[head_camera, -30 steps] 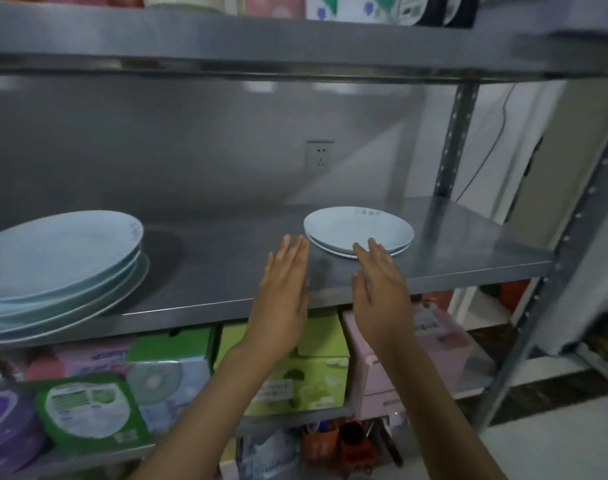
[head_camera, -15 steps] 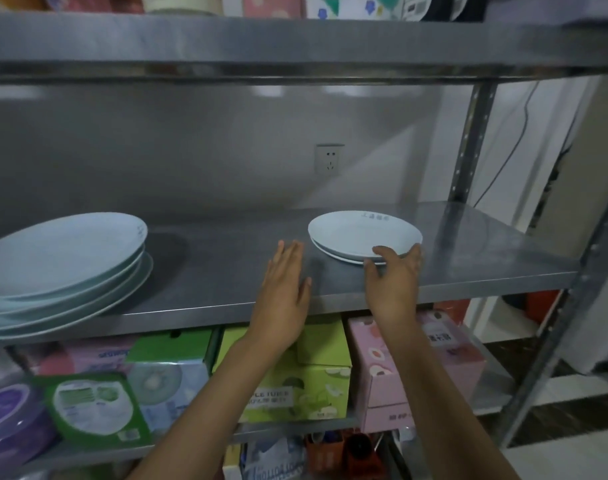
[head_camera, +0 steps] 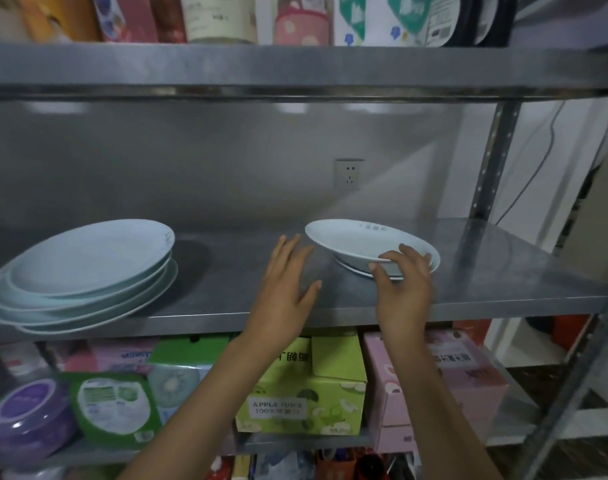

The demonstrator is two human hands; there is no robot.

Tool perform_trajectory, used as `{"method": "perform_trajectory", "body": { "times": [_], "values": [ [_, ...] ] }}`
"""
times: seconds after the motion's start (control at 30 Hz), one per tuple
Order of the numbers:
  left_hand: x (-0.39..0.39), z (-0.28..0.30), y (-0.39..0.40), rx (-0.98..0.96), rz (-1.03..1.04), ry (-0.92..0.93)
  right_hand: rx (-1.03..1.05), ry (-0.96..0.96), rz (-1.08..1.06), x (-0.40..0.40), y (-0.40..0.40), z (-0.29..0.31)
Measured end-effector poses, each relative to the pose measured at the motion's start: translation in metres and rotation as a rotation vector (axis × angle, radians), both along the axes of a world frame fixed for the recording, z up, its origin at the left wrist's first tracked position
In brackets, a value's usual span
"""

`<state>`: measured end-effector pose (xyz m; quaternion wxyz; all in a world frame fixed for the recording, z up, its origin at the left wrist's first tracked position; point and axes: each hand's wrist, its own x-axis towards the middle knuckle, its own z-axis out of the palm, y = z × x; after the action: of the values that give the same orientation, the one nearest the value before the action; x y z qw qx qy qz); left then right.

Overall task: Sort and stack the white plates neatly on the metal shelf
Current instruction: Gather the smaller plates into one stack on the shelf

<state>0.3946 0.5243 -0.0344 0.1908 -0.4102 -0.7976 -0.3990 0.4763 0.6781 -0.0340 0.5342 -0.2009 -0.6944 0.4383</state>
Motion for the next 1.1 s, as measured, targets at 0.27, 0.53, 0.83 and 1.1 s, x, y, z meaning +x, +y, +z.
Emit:
{"method": "perform_trajectory", "body": {
  "times": [0.27,0.53,0.83,1.1],
  "values": [
    [0.003,0.028,-0.029,0.204,0.054,-0.153,0.084,0.084,0.181,-0.009,-0.055,0.017],
    [-0.014,0.054,-0.106,0.417,0.223,-0.069,0.161,0.169,0.295,-0.040,-0.130,0.033],
    [-0.025,0.068,-0.204,0.463,0.395,-0.088,0.202,0.162,0.483,-0.071,-0.213,0.045],
    [-0.036,0.059,-0.270,0.503,0.478,-0.068,0.109,0.045,0.569,-0.088,-0.256,0.035]
  ]
}}
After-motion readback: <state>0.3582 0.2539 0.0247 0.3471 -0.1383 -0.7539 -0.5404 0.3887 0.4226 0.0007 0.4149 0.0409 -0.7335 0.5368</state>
